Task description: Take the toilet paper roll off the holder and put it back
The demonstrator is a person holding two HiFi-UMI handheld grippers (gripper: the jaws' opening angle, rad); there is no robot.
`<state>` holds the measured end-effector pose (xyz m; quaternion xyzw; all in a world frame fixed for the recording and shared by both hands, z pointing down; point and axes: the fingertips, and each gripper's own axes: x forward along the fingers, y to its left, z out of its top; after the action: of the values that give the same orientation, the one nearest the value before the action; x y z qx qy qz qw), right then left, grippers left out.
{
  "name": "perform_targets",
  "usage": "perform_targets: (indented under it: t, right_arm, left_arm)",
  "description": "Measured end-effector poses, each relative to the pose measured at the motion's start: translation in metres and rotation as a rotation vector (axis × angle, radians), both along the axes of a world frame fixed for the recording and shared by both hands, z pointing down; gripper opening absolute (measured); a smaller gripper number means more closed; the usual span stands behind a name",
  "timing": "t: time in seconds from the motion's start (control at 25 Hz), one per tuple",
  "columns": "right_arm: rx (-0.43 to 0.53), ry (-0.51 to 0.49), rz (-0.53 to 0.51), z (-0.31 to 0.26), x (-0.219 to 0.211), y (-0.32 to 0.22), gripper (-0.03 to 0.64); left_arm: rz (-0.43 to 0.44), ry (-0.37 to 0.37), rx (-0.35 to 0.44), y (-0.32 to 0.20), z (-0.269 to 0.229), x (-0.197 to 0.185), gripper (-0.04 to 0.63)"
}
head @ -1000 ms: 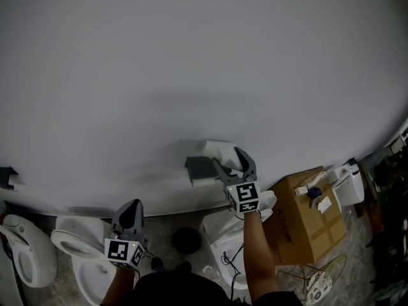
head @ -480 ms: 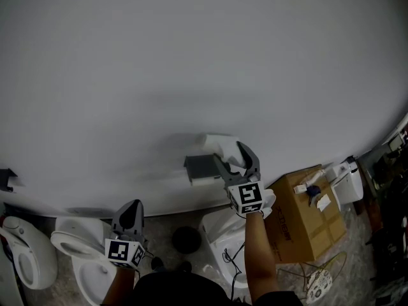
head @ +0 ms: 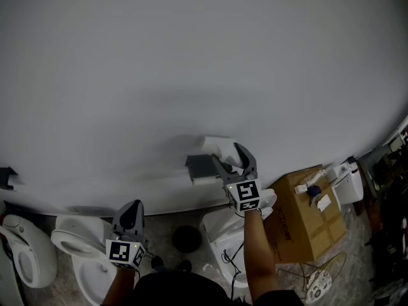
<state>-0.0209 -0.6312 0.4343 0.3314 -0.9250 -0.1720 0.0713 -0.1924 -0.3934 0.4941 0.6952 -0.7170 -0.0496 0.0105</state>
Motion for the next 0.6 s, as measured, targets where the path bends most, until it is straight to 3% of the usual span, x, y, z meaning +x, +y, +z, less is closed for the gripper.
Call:
perform_targets:
  t: [0.36,0.6]
  right_arm:
    - [-0.067,0.035,0.002,0.047,-0.003,-0.011,0.319]
    - [-0.174,0.07,0.021,0.08,-0.003,-0.026,0.318]
  left_arm:
    - [-0.001,0.006,-0.015,0.0,0.007,-0.001,0.003]
    - [-0.013,0.0,-0.016,-0.001,0.003,-0.003,0.003]
